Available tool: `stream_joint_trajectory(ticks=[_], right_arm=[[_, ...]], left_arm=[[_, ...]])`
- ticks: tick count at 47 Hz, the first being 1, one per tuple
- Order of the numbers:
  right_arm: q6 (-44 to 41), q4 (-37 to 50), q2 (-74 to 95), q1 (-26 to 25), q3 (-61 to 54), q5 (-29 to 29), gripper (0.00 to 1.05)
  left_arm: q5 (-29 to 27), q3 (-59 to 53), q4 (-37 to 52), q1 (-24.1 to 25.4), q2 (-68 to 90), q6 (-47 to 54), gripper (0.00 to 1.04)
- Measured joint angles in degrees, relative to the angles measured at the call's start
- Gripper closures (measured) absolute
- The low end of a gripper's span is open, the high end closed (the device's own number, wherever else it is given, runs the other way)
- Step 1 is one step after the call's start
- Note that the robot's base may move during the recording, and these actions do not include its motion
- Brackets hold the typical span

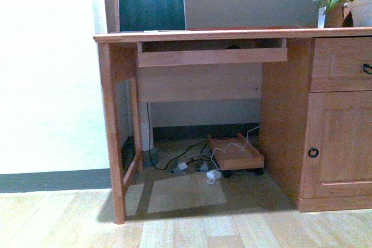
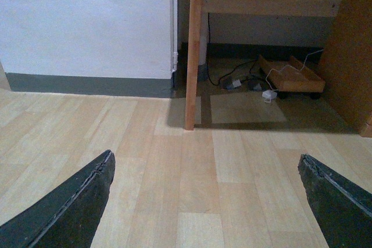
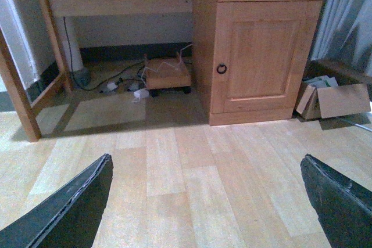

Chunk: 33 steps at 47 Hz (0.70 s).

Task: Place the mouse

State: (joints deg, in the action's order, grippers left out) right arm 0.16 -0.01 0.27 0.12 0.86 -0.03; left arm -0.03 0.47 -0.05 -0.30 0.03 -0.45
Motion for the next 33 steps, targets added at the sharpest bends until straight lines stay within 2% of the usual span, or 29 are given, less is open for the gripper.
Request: stream_joint_trajectory(ticks=[33], right_arm=[[0.0,0.0,0.0,0.0,0.0,0.0,0.07]], left_arm=[[0.0,0.0,0.0,0.0,0.0,0.0,0.08]])
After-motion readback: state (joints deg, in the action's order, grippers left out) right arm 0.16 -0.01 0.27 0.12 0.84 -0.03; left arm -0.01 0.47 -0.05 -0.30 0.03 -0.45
